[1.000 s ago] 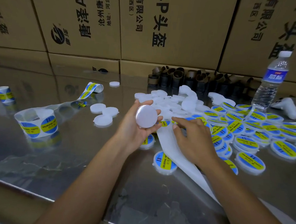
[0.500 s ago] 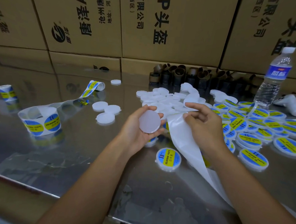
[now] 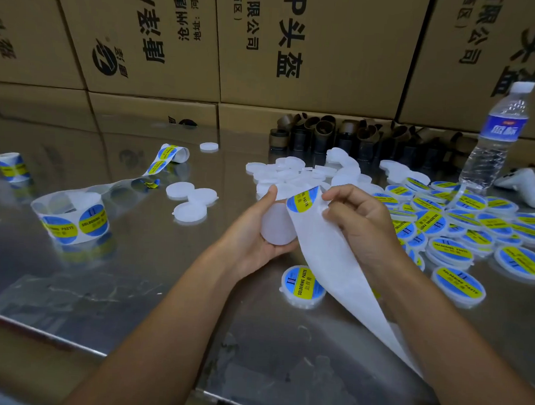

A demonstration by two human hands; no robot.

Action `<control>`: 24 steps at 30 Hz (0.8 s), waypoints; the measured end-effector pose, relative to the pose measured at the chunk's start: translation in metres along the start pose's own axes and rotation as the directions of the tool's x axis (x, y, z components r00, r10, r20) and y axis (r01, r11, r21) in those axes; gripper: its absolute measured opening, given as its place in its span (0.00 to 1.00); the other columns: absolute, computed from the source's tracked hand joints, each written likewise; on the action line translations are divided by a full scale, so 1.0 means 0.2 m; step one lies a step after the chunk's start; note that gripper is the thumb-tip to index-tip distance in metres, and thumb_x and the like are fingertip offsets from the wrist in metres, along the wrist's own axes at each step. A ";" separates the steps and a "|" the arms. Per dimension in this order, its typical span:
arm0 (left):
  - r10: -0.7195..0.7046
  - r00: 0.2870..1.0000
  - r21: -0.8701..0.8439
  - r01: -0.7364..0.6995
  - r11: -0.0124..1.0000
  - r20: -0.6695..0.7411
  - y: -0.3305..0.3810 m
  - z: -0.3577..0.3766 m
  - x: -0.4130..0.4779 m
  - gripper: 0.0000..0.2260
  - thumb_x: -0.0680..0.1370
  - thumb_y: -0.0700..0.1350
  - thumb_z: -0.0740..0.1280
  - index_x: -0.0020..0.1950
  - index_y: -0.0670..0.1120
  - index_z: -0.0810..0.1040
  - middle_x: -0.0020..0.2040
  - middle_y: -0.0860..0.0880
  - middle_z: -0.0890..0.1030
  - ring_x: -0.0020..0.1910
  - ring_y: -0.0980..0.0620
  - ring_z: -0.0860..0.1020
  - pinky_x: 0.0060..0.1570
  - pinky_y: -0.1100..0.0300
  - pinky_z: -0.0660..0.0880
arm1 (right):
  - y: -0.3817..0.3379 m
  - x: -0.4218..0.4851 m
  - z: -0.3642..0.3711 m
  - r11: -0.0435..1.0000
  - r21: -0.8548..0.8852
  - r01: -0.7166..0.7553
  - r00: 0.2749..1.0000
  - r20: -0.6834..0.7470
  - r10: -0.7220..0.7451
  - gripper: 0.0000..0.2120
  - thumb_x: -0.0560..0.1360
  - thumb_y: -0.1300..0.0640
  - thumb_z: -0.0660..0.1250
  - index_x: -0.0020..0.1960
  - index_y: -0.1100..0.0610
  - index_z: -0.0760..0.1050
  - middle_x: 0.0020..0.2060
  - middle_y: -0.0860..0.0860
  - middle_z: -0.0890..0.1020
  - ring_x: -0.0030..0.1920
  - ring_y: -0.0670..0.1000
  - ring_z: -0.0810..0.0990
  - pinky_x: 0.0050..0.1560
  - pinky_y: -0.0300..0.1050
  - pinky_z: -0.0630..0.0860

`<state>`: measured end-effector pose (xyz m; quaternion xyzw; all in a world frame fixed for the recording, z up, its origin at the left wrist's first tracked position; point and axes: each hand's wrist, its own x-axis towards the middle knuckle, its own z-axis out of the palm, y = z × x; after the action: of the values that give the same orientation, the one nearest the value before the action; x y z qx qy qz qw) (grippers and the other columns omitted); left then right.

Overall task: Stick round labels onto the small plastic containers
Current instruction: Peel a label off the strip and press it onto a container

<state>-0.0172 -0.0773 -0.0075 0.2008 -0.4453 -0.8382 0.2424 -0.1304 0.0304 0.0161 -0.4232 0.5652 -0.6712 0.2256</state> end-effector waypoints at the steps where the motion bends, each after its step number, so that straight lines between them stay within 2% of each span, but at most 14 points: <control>1: 0.007 1.000 0.005 -0.007 1.000 -0.008 0.00 0.00 0.00 0.22 0.80 0.57 0.56 0.63 0.43 0.76 0.62 0.43 0.79 0.64 0.45 0.75 0.63 0.48 0.71 | 0.00 0.00 0.00 1.000 0.004 -0.013 1.000 0.027 0.013 0.20 0.72 0.71 0.61 0.32 0.48 0.79 0.26 0.43 0.75 0.29 0.42 0.71 0.30 0.33 0.68; 4: 0.047 0.998 0.008 -0.046 0.999 -0.044 0.00 0.01 0.00 0.21 0.79 0.54 0.60 0.65 0.41 0.74 0.62 0.41 0.79 0.60 0.45 0.78 0.60 0.49 0.74 | 0.01 0.00 0.01 0.999 0.017 -0.037 0.995 0.092 0.035 0.22 0.71 0.72 0.59 0.30 0.49 0.78 0.26 0.45 0.74 0.28 0.43 0.70 0.30 0.34 0.67; 7: 0.123 0.991 0.018 -0.123 0.992 -0.044 0.00 0.01 0.01 0.17 0.76 0.51 0.64 0.60 0.42 0.77 0.53 0.42 0.82 0.49 0.47 0.81 0.52 0.52 0.78 | 0.01 -0.01 0.01 0.998 0.005 -0.060 0.986 0.155 0.058 0.20 0.70 0.73 0.58 0.30 0.52 0.77 0.21 0.44 0.71 0.23 0.41 0.67 0.24 0.31 0.64; 9: 0.163 0.986 0.045 -0.161 0.986 -0.043 0.00 0.01 0.02 0.15 0.75 0.50 0.65 0.58 0.44 0.78 0.51 0.44 0.82 0.46 0.48 0.81 0.51 0.52 0.78 | 0.00 -0.02 0.02 0.998 -0.022 -0.066 0.982 0.178 0.069 0.19 0.70 0.73 0.58 0.31 0.53 0.75 0.20 0.43 0.70 0.22 0.40 0.66 0.23 0.29 0.63; 13: 0.226 0.965 0.053 -0.221 0.974 -0.130 -0.01 0.00 0.03 0.11 0.78 0.45 0.65 0.59 0.44 0.78 0.50 0.44 0.83 0.46 0.48 0.81 0.50 0.51 0.77 | 0.00 -0.01 0.02 0.996 -0.073 -0.048 0.989 0.135 0.058 0.17 0.70 0.72 0.59 0.32 0.53 0.75 0.20 0.42 0.71 0.23 0.39 0.67 0.24 0.29 0.64; 17: 0.305 0.926 0.140 -0.279 0.950 -0.222 -0.02 0.00 0.03 0.03 0.78 0.42 0.66 0.47 0.46 0.80 0.40 0.46 0.84 0.37 0.49 0.80 0.45 0.53 0.74 | 0.02 -0.01 0.02 0.958 -0.283 0.038 0.999 0.024 -0.032 0.11 0.71 0.67 0.63 0.36 0.53 0.76 0.21 0.42 0.71 0.24 0.40 0.68 0.24 0.28 0.62; 19: 0.328 0.912 0.191 -0.286 0.939 -0.247 -0.03 0.00 0.02 0.03 0.77 0.43 0.67 0.45 0.46 0.80 0.38 0.45 0.81 0.34 0.48 0.74 0.38 0.56 0.68 | 0.04 -0.02 0.03 0.888 -0.446 0.112 0.988 -0.048 -0.149 0.09 0.71 0.65 0.64 0.38 0.53 0.77 0.26 0.46 0.74 0.28 0.43 0.71 0.27 0.31 0.64; 20: 0.333 0.910 0.213 -0.284 0.935 -0.249 -0.03 0.01 0.02 0.03 0.77 0.44 0.67 0.46 0.46 0.80 0.39 0.43 0.80 0.33 0.48 0.72 0.35 0.58 0.65 | 0.05 -0.02 0.03 0.833 -0.533 0.147 0.975 -0.064 -0.213 0.08 0.71 0.64 0.64 0.39 0.52 0.77 0.30 0.48 0.76 0.32 0.45 0.73 0.32 0.34 0.67; 22: 0.332 0.912 0.248 -0.273 0.929 -0.241 -0.03 0.01 0.02 0.06 0.77 0.46 0.67 0.47 0.45 0.79 0.40 0.41 0.78 0.30 0.49 0.70 0.30 0.61 0.62 | 0.06 -0.03 0.03 0.697 -0.681 0.227 0.938 -0.039 -0.344 0.06 0.72 0.63 0.66 0.42 0.53 0.78 0.38 0.49 0.77 0.40 0.48 0.76 0.44 0.43 0.70; 24: 0.328 0.914 0.273 -0.262 0.926 -0.237 -0.03 0.02 0.01 0.07 0.77 0.48 0.68 0.49 0.45 0.79 0.40 0.41 0.78 0.27 0.50 0.70 0.26 0.64 0.63 | 0.06 -0.03 0.03 0.556 -0.773 0.307 0.887 0.021 -0.461 0.04 0.71 0.62 0.67 0.45 0.55 0.79 0.42 0.50 0.77 0.45 0.53 0.77 0.50 0.48 0.68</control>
<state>-0.0223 -0.0738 -0.0110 0.2739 -0.5285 -0.6962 0.4014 -0.1248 0.0297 0.0032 -0.5273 0.7039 -0.4414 -0.1780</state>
